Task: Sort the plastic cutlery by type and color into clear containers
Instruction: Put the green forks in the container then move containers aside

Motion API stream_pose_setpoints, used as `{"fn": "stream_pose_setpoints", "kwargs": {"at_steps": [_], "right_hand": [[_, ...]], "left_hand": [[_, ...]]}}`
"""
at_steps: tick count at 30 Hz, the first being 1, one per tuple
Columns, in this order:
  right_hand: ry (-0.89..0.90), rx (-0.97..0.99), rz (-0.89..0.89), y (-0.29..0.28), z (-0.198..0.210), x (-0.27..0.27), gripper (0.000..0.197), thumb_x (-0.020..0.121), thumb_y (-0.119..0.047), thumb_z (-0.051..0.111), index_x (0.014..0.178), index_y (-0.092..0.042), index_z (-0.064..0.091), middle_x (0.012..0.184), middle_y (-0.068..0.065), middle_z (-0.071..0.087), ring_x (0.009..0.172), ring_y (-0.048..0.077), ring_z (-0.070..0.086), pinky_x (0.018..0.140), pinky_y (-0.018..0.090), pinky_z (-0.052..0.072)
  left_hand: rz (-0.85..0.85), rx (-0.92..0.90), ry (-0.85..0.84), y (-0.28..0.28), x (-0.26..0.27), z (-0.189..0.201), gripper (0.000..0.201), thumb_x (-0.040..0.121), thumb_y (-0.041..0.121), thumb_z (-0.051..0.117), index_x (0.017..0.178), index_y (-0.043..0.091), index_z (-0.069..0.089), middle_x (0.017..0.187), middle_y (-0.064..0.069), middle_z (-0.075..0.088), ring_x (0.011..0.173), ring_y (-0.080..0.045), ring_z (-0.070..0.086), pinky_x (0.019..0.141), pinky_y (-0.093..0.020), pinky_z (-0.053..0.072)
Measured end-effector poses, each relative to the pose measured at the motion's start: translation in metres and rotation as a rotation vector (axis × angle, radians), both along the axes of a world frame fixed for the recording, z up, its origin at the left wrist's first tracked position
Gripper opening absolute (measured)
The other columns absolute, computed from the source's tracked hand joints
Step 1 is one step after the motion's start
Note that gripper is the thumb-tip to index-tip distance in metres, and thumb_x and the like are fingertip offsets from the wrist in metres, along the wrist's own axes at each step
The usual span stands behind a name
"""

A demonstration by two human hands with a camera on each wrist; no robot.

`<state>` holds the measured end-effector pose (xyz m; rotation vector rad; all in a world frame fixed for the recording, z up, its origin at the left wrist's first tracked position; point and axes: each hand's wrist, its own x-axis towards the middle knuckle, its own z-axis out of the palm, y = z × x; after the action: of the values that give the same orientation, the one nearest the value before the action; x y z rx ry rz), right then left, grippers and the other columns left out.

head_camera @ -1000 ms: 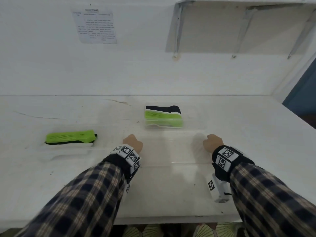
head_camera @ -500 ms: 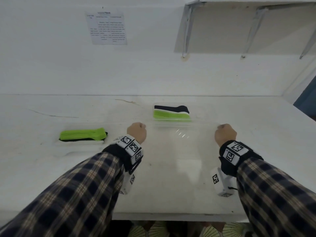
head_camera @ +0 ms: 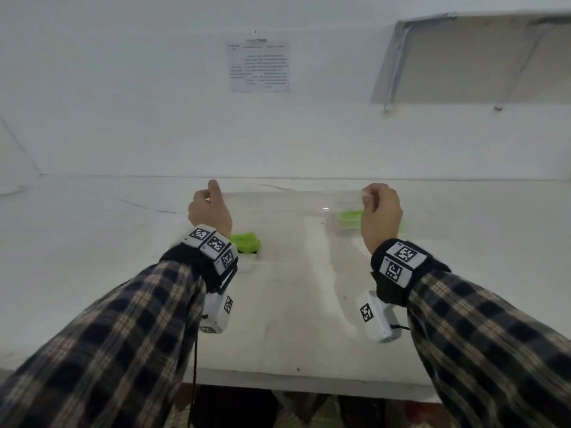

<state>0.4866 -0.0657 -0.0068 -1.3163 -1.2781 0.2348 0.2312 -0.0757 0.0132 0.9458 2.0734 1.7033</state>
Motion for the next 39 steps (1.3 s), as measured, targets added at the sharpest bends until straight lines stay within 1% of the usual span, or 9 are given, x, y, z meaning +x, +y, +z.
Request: {"fn": "stream_pose_setpoints", "kwargs": {"at_steps": [6, 9, 13, 19, 25, 31, 33, 35, 39], "right_hand": [[-0.111, -0.079, 0.227, -0.004, -0.026, -0.054, 0.018, 0.08, 0.014, 0.056, 0.087, 0.001, 0.066, 0.092, 0.011, 0.063, 0.074, 0.018, 0.053, 0.063, 0.001, 0.038], [-0.177, -0.083, 0.259, -0.01, -0.043, -0.07, 0.02, 0.075, 0.017, 0.057, 0.08, 0.001, 0.067, 0.087, 0.01, 0.06, 0.071, 0.019, 0.052, 0.065, 0.003, 0.039], [-0.214, -0.137, 0.235, -0.018, -0.058, -0.08, 0.019, 0.074, 0.017, 0.058, 0.078, 0.001, 0.067, 0.084, 0.013, 0.061, 0.07, 0.024, 0.055, 0.066, 0.004, 0.039], [-0.3, -0.201, 0.198, -0.03, -0.066, -0.082, 0.026, 0.073, 0.021, 0.05, 0.081, 0.001, 0.065, 0.09, 0.014, 0.059, 0.059, 0.01, 0.046, 0.063, 0.007, 0.034], [-0.248, -0.367, 0.152, -0.034, -0.063, -0.092, 0.031, 0.076, 0.017, 0.043, 0.089, 0.001, 0.067, 0.108, 0.014, 0.058, 0.084, 0.02, 0.048, 0.075, 0.013, 0.029], [-0.1, -0.514, 0.068, -0.032, -0.052, -0.102, 0.015, 0.09, -0.012, 0.052, 0.094, -0.002, 0.061, 0.106, 0.015, 0.061, 0.098, 0.026, 0.053, 0.078, 0.023, 0.032], [-0.112, -0.589, 0.043, -0.03, -0.051, -0.104, 0.025, 0.091, -0.018, 0.054, 0.107, 0.0, 0.059, 0.114, 0.016, 0.059, 0.107, 0.027, 0.053, 0.082, 0.025, 0.035], [-0.113, -0.68, 0.023, -0.028, -0.051, -0.105, 0.035, 0.092, -0.023, 0.053, 0.118, 0.001, 0.055, 0.123, 0.017, 0.054, 0.115, 0.03, 0.05, 0.088, 0.028, 0.037], [-0.078, -0.782, 0.043, -0.03, -0.054, -0.108, 0.036, 0.096, -0.027, 0.042, 0.112, 0.0, 0.059, 0.109, 0.019, 0.063, 0.108, 0.032, 0.056, 0.082, 0.028, 0.038]], "left_hand": [[-0.095, -0.104, -0.229, -0.009, -0.096, -0.027, 0.031, 0.078, 0.024, 0.06, 0.102, 0.007, 0.068, 0.062, -0.004, 0.061, 0.077, -0.029, 0.064, 0.091, -0.042, 0.052], [-0.151, -0.24, -0.202, -0.015, -0.125, -0.042, 0.029, 0.08, 0.014, 0.062, 0.105, 0.0, 0.066, 0.064, -0.008, 0.058, 0.075, -0.027, 0.06, 0.09, -0.039, 0.05], [-0.233, -0.416, -0.169, -0.022, -0.142, -0.05, 0.01, 0.086, 0.009, 0.058, 0.079, 0.003, 0.063, 0.063, -0.009, 0.055, 0.079, -0.026, 0.056, 0.085, -0.034, 0.047], [-0.236, -0.55, -0.087, -0.02, -0.147, -0.047, 0.026, 0.08, 0.013, 0.061, 0.057, 0.005, 0.051, 0.065, -0.013, 0.055, 0.07, -0.025, 0.051, 0.076, -0.033, 0.047], [-0.323, -0.581, -0.016, -0.03, -0.15, -0.052, 0.026, 0.081, 0.016, 0.062, 0.059, 0.008, 0.051, 0.066, -0.012, 0.054, 0.07, -0.025, 0.054, 0.078, -0.034, 0.048], [-0.273, -0.537, -0.238, -0.03, -0.156, -0.059, 0.022, 0.078, 0.009, 0.07, 0.064, 0.002, 0.055, 0.061, -0.012, 0.054, 0.062, -0.025, 0.054, 0.092, -0.046, 0.051], [-0.269, -0.531, -0.313, -0.03, -0.156, -0.06, 0.018, 0.079, 0.006, 0.069, 0.073, -0.002, 0.055, 0.063, -0.012, 0.052, 0.059, -0.024, 0.052, 0.086, -0.042, 0.053], [-0.286, -0.501, -0.383, -0.032, -0.154, -0.06, 0.014, 0.083, 0.003, 0.066, 0.08, -0.002, 0.054, 0.068, -0.012, 0.05, 0.059, -0.022, 0.051, 0.062, -0.032, 0.057], [-0.293, -0.467, -0.454, -0.035, -0.151, -0.058, 0.02, 0.087, -0.001, 0.062, 0.071, 0.002, 0.05, 0.072, -0.013, 0.05, 0.06, -0.019, 0.05, 0.036, -0.02, 0.048]]}}
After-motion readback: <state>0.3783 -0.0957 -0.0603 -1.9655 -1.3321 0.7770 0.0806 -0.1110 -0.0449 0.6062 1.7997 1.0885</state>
